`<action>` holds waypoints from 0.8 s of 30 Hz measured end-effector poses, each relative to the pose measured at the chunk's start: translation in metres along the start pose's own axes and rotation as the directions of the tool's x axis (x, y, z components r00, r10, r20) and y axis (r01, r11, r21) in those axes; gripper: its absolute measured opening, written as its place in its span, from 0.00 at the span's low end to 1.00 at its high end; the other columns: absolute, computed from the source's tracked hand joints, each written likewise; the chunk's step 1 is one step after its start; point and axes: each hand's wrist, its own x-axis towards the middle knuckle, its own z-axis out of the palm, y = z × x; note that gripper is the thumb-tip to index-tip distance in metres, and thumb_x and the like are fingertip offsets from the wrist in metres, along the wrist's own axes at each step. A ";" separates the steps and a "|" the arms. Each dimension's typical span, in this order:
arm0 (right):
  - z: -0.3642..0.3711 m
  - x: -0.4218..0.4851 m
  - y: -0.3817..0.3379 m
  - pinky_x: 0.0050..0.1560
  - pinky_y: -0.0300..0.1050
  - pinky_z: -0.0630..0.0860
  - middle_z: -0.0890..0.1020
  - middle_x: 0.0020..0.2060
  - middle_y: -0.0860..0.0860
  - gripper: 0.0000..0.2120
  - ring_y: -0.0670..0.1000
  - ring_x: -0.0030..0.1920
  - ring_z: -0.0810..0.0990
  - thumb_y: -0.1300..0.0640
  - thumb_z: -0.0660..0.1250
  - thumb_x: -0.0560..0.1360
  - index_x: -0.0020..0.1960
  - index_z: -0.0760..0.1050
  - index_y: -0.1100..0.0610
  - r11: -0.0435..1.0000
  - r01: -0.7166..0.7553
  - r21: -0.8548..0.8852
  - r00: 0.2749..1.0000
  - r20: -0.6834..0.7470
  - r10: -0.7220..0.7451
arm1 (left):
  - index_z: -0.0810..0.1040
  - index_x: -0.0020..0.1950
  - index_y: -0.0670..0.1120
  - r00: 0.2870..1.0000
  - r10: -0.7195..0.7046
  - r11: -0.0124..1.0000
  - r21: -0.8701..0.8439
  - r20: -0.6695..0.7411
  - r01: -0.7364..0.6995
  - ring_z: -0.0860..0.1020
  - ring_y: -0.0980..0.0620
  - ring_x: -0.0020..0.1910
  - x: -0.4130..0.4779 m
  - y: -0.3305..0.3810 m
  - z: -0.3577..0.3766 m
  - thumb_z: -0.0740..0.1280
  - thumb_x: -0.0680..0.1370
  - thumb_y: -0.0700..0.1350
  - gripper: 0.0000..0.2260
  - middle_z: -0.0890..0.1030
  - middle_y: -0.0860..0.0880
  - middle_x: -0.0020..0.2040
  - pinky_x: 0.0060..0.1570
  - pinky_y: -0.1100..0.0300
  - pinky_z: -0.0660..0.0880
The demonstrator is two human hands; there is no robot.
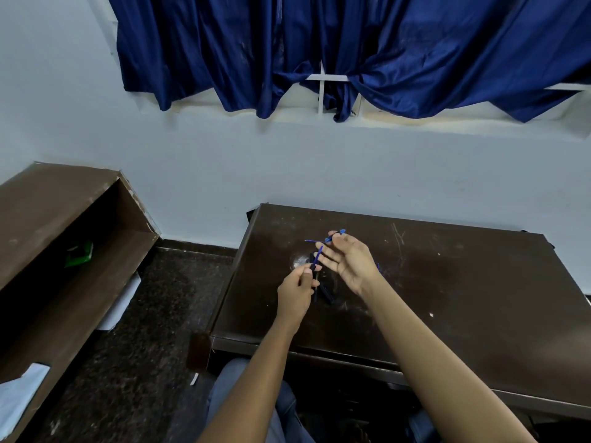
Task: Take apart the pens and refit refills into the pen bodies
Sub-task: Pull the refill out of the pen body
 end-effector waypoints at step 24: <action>0.019 -0.094 -0.052 0.56 0.51 0.80 0.81 0.46 0.56 0.06 0.56 0.50 0.83 0.64 0.61 0.80 0.49 0.77 0.61 0.920 0.292 -0.263 0.953 0.163 -0.256 | 0.82 0.54 0.51 0.978 0.210 0.976 0.054 0.010 -0.210 0.80 0.58 0.45 -0.064 0.068 -0.025 0.57 0.82 0.49 0.13 0.83 0.54 0.37 0.53 0.58 0.75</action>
